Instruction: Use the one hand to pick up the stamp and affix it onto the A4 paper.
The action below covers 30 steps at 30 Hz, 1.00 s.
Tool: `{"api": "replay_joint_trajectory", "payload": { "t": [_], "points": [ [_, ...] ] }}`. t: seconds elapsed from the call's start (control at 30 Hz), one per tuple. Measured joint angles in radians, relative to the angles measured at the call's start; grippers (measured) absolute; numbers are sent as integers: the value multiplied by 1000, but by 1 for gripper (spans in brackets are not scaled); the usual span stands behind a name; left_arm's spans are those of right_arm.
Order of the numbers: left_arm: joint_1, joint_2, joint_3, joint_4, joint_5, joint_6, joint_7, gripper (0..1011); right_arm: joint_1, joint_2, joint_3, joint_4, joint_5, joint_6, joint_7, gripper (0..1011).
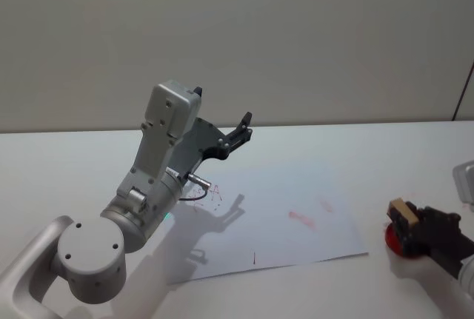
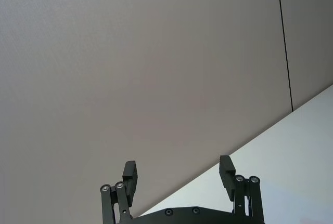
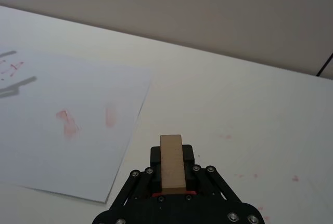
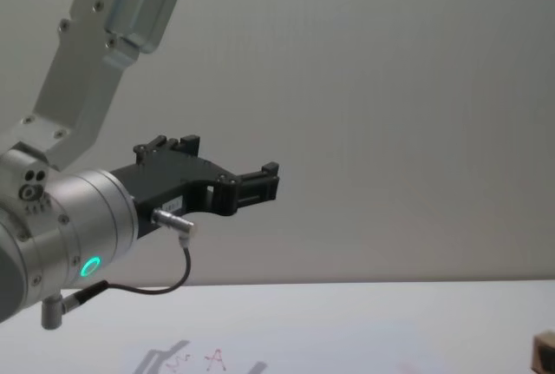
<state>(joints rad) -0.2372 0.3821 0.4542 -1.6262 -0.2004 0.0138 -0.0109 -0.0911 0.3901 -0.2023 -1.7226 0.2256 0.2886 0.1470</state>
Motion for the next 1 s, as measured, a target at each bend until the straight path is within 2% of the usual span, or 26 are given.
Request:
{"api": "replay_joint_trajectory", "payload": {
  "t": [0.33,0.53,0.8,1.0],
  "points": [
    [0,0,0,0,0,0,0,1001,40,-19,-8,-2,-9,-67,66,218],
    [0,0,0,0,0,0,0,1001,88,-48,-24,30,-13,-104,145,218],
    [0,0,0,0,0,0,0,1001,141,-81,-46,95,-24,-109,241,218],
    [0,0,0,0,0,0,0,1001,178,-103,-66,164,-53,-87,303,218]
  ]
}}
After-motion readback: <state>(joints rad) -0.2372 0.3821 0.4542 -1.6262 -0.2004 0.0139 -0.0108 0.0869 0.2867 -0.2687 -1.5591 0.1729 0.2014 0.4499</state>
